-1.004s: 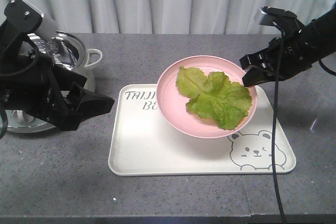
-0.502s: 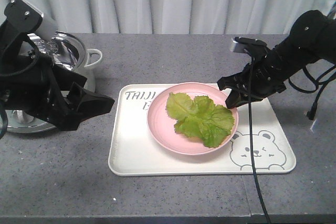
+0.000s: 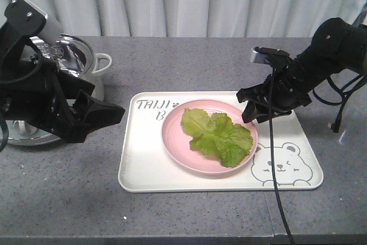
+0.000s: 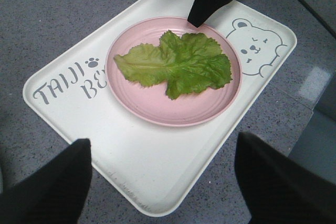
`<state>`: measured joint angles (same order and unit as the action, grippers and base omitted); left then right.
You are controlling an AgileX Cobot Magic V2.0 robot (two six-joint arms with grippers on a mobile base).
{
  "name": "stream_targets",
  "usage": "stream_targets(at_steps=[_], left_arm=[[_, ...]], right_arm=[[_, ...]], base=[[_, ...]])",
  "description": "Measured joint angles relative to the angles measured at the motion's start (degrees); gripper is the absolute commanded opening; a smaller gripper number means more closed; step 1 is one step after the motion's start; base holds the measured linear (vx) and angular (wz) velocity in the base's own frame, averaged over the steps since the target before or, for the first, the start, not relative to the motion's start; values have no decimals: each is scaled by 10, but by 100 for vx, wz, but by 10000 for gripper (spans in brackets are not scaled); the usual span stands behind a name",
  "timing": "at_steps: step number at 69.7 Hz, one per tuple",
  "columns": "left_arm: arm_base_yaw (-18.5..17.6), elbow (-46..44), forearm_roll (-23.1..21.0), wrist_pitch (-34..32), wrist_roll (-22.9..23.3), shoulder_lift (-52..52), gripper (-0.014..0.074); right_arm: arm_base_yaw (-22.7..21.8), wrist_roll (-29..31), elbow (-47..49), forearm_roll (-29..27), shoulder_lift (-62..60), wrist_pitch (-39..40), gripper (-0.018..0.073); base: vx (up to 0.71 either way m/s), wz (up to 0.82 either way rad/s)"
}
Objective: Transfer vegetables to tray and serve
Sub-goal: 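Release the plate and withdraw the right gripper from the tray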
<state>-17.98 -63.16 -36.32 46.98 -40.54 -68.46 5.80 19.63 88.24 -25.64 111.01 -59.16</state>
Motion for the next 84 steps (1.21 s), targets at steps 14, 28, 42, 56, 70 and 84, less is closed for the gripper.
stream_targets(at_steps=[14,28,42,56,70,84], left_arm=[[0,0,0,0,0,0,533],[0,0,0,0,0,0,533],[0,0,0,0,0,0,533],[0,0,-16,3,4,0,533],[0,0,11,27,72,-13,533],[0,0,71,20,110,-66,533]], right_arm=[[0,-18,33,44,-49,-48,335],[0,-47,39,57,-157,-75,297],[-33,-51,-43,60,-273,-66,284],[-119,-44,-177,65,-348,-65,284],[-156,-22,-263,67,-356,-55,284],[-157,2,-276,67,-340,-34,284]], base=[[0,0],[0,0],[0,0],[0,0],[0,0],[0,0]])
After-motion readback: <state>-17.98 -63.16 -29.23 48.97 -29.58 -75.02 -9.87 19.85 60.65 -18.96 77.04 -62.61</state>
